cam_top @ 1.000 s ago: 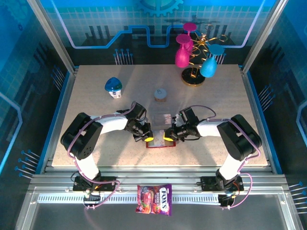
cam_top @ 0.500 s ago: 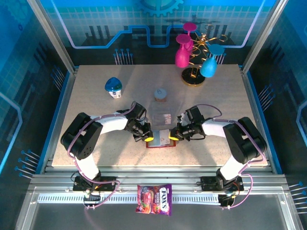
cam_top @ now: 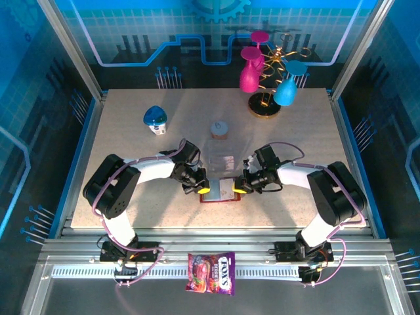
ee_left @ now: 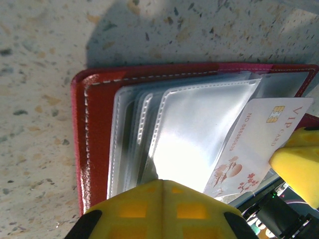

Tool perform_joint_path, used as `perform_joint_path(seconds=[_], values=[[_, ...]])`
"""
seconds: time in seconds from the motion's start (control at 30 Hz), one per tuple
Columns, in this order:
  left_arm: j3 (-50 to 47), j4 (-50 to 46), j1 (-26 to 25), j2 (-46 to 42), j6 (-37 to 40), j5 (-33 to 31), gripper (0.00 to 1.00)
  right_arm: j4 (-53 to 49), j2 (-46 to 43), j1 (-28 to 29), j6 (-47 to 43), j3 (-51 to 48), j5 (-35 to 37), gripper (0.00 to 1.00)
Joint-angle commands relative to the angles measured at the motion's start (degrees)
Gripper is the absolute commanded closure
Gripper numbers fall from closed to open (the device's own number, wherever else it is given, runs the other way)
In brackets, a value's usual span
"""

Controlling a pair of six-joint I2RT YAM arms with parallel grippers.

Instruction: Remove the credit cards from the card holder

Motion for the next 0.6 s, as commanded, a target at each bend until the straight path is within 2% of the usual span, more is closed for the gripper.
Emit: perform_joint_path(seconds=[0.0,0.2,0.4,0.57], values=[[-0.30,-3.61,-0.56,1.05,0.66,-2.23,0.94,-3.07,-1.41,-0.93,-1.36,1.24,1.02,0.95],[-0.21,-3.39,-0.54,0.94,0.64,-2.26,0.93,-2.86,-1.94,-0.88,-0.68,1.28,1.03,0.95],[-0.21,-3.26,-0.51,1.17,0.56,-2.20,0.92,1.92,-1.81,0.43,3.15,0.30,-1.42,0.89],[-0.21,-3.08,-0.57,1.16,0.49,-2.11,0.91,2.73,-1.24,2.36,4.62,0.92,-0.87,0.88]])
